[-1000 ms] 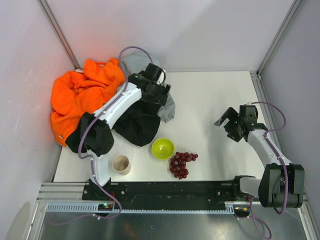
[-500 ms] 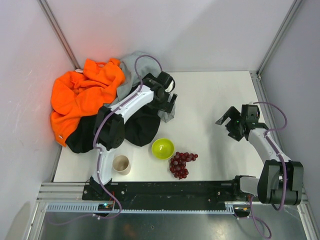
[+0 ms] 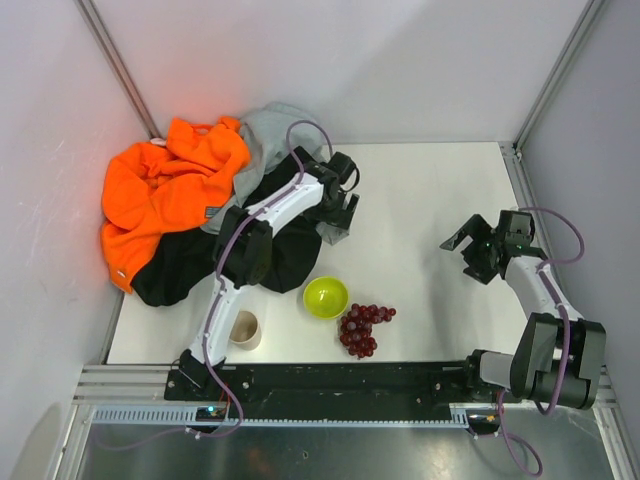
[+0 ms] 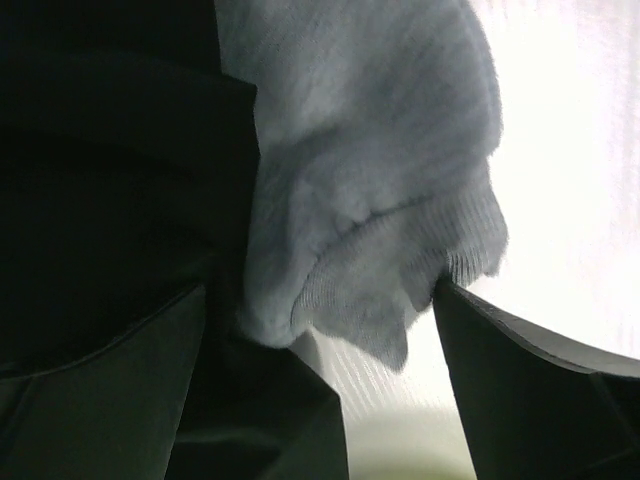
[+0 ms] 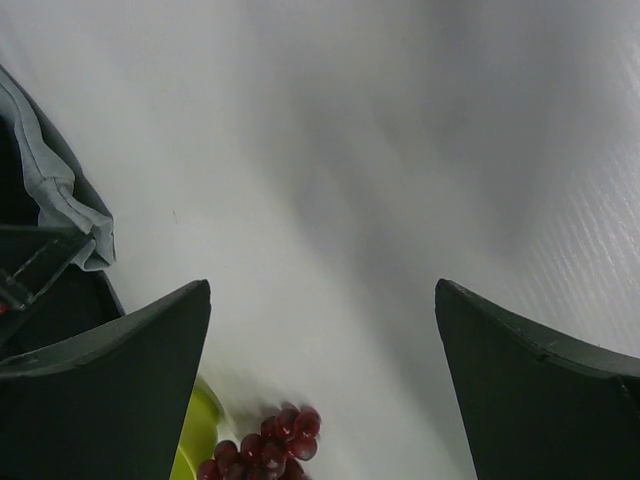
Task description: Pick out a specific cloth from the pile
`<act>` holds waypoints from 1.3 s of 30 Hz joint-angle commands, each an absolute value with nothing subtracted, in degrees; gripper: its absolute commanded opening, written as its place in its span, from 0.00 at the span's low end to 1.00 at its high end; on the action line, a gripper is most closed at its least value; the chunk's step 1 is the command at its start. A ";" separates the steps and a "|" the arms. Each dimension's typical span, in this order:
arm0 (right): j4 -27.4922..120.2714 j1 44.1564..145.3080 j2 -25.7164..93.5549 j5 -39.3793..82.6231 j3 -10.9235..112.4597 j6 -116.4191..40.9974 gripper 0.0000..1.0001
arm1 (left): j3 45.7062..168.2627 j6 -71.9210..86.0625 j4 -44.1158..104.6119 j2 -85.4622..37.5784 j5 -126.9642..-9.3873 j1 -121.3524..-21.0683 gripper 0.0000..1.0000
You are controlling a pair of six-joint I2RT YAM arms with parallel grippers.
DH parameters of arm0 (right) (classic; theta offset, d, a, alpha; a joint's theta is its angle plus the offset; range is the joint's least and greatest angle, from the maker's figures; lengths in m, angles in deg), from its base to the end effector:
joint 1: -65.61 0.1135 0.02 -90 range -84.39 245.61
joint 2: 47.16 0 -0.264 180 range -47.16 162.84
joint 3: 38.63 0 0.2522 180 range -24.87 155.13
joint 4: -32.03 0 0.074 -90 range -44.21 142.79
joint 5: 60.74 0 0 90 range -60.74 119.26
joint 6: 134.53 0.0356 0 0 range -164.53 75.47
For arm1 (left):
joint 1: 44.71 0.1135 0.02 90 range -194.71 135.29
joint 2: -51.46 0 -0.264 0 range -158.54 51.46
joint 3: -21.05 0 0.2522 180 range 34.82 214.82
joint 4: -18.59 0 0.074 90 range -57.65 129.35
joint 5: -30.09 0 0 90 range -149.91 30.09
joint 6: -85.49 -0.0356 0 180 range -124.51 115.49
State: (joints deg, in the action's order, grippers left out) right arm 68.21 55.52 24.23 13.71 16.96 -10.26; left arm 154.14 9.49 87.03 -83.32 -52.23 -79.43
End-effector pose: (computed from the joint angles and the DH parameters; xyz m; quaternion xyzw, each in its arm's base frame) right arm 0.2430 -0.0335 0.2097 0.3128 0.8841 0.1927 0.2888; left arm 0.4097 -0.2781 0.1907 0.1654 0.9688 -0.0109 0.1840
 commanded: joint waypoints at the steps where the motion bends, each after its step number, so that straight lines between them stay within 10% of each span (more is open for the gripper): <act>1: 68.51 55.08 25.30 10.11 19.26 -11.80 0.99 | 157.74 8.17 88.01 -87.05 -47.50 -80.45 1.00; 6: 68.54 54.99 25.75 8.50 19.32 -12.43 0.99 | 157.24 6.59 88.19 -89.85 -46.38 -80.95 0.85; 11: 69.48 54.97 26.06 8.10 19.68 -13.16 0.99 | 157.53 5.91 88.20 -88.69 -45.52 -81.00 0.31; 16: 69.73 54.97 26.08 7.80 19.85 -12.95 0.99 | 157.64 5.38 88.33 -84.44 -40.22 -80.97 0.04; 39: 69.08 56.59 26.11 7.06 19.82 -12.18 0.99 | 137.21 9.00 88.52 -51.41 -30.58 -66.27 0.01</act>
State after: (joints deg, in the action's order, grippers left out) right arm 69.50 55.80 25.81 7.94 17.70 -12.14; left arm 145.27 7.63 87.51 -54.53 -33.76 -69.25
